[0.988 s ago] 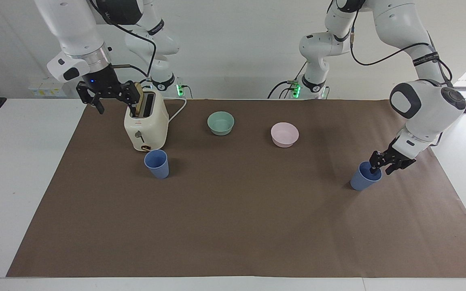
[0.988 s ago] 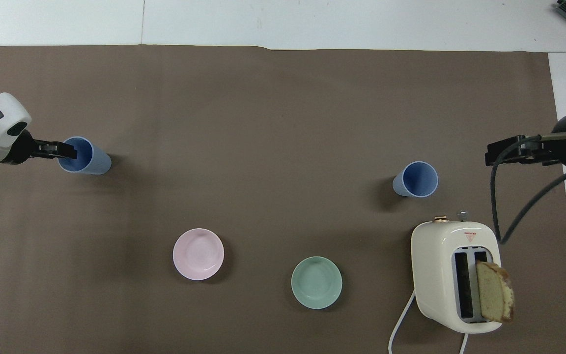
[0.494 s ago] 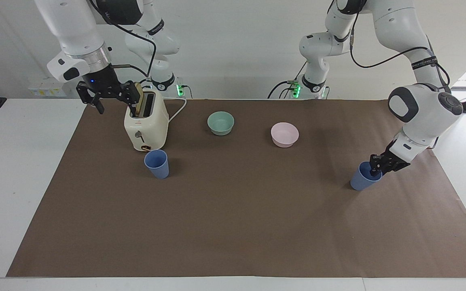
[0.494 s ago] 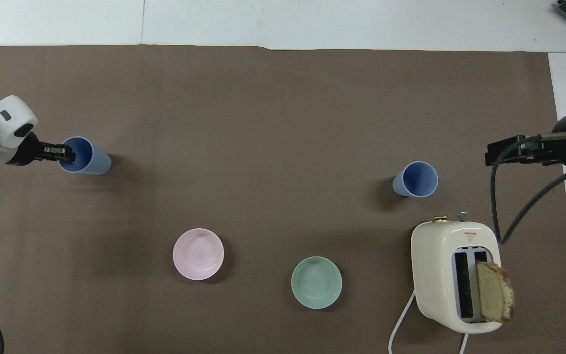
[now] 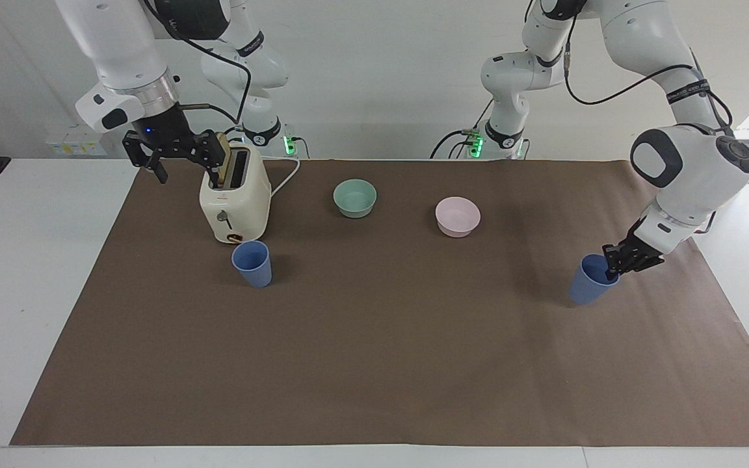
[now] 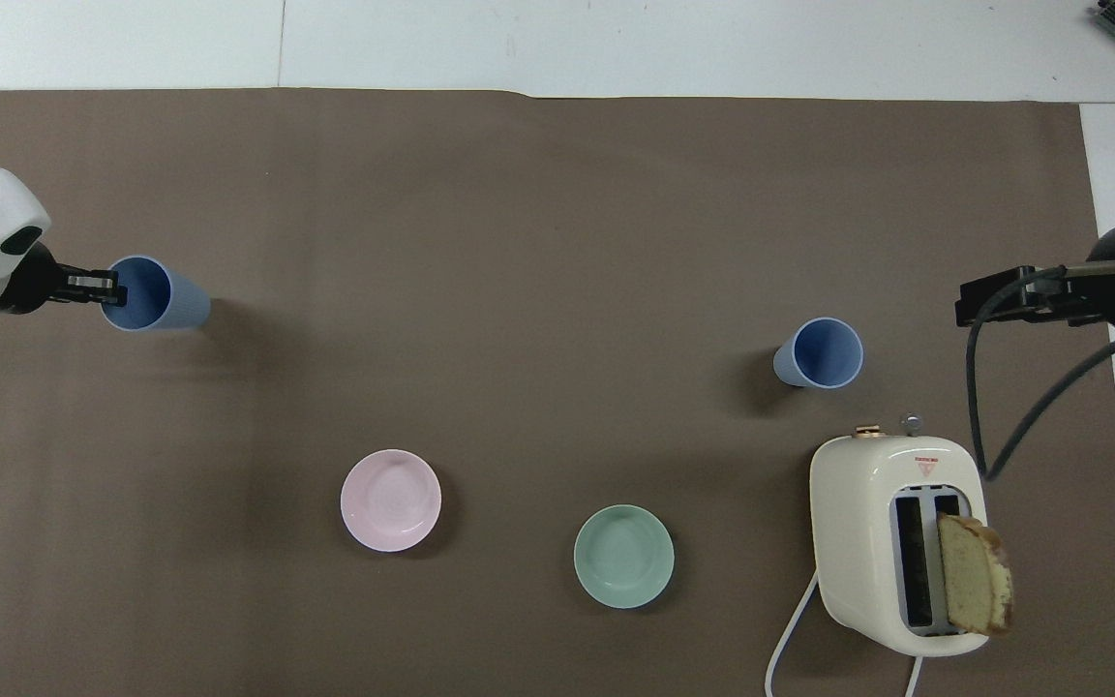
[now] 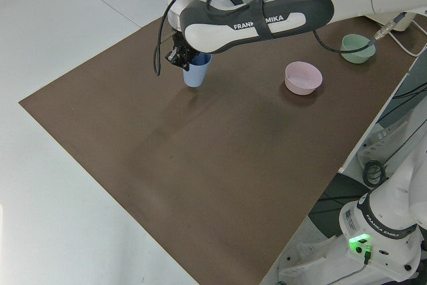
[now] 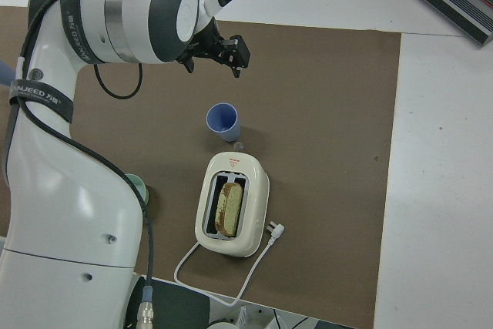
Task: Stack blue cups with both arms
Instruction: 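Lift the blue cup with the left gripper toward the table center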
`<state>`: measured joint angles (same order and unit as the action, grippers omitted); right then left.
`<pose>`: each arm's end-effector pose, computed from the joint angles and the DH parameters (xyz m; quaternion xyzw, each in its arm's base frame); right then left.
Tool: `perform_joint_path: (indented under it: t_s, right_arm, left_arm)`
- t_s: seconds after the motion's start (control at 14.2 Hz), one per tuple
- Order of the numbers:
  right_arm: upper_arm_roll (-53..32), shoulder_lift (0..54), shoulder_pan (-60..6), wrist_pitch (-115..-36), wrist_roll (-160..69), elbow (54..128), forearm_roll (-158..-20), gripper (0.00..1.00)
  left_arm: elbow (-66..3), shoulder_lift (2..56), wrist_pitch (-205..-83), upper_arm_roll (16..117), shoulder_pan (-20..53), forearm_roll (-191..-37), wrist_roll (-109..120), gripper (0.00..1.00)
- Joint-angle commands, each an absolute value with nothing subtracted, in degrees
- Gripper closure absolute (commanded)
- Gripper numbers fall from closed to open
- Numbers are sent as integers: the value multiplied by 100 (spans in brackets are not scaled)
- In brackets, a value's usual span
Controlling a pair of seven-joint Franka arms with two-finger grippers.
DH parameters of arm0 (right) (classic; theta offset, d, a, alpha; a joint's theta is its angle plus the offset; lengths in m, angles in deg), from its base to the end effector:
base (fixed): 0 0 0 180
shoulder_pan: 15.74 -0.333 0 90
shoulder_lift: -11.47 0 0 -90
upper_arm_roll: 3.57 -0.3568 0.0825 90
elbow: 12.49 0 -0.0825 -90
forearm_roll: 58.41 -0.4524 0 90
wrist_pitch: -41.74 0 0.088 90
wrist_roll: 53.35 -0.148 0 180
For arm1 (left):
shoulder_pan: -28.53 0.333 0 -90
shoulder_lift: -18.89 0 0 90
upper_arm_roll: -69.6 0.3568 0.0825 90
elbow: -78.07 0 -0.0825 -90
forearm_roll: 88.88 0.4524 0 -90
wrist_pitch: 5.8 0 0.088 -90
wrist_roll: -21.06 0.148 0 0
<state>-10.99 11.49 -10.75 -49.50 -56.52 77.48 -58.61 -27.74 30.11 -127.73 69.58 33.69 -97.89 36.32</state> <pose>0.6256 0.0270 0.6263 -0.9999 0.0065 -0.0108 0.0023 0.6899 0.0496 0.3957 0.9955 -0.0493 0.0541 0.0598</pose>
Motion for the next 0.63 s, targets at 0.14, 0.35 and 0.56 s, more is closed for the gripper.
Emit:
perform_joint_path:
  t_s: [0.14,0.35,0.56]
  right_arm:
    - [-1157,1015,-967,-5037,-5511,7901,-5867,0]
    - [-1157,1024,-967,-5037,-5511,7901,-5859,0]
    - [-1157,1015,-967,-5037,-5511,7901,-5867,0]
  left_arm:
    - [-2669,2698,-12630,6977,2399,-9828,2180,100]
    - [-2686,2733,-12718,6969,1678,-9435,1266,100]
    - [-2757,2821,-13042,6951,1088,-9248,421,100]
